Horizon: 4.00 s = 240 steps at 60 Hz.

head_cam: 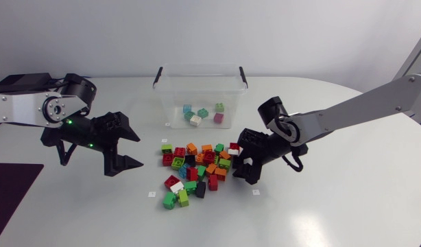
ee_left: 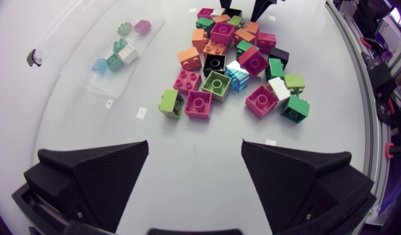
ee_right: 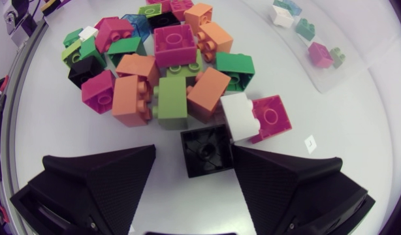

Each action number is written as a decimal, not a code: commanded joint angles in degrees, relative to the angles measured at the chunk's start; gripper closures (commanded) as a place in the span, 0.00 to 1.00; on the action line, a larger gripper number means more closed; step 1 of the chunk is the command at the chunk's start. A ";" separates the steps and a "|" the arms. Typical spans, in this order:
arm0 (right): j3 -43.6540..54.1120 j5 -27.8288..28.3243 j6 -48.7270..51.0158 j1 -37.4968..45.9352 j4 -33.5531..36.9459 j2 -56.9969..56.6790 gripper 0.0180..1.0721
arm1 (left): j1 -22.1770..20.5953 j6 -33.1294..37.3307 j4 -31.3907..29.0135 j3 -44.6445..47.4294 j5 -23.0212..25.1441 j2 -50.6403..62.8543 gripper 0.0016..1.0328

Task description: Place the duplo bricks in the container

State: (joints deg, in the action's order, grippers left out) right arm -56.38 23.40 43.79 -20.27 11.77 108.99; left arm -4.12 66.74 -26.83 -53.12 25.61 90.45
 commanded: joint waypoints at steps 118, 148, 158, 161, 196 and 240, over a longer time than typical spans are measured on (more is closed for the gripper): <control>8.22 2.27 2.79 4.01 10.55 -23.74 0.85 | -8.18 7.26 2.04 -9.89 4.45 23.10 0.32; -0.75 3.76 -0.37 6.12 12.66 -25.93 0.85 | -6.16 10.34 -3.84 -8.14 4.63 16.95 0.65; -6.20 3.67 -5.21 6.03 8.97 -22.51 0.85 | -5.28 10.43 -5.60 -7.87 4.63 10.88 0.65; -8.13 3.67 -6.61 6.03 7.74 -21.10 0.85 | -5.20 10.16 -5.95 -8.05 4.72 9.48 0.65; -31.51 0.68 -16.72 4.10 1.59 -0.27 0.85 | -6.69 1.64 -7.18 -13.06 6.30 -1.51 0.65; -42.23 -3.80 -19.09 1.82 0.45 7.55 0.16 | -11.35 -21.65 11.27 -28.79 7.71 11.50 0.64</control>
State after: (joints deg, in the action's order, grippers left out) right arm -97.95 19.73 25.87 -18.33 12.14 117.01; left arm -14.48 48.03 -16.69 -78.19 32.73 99.09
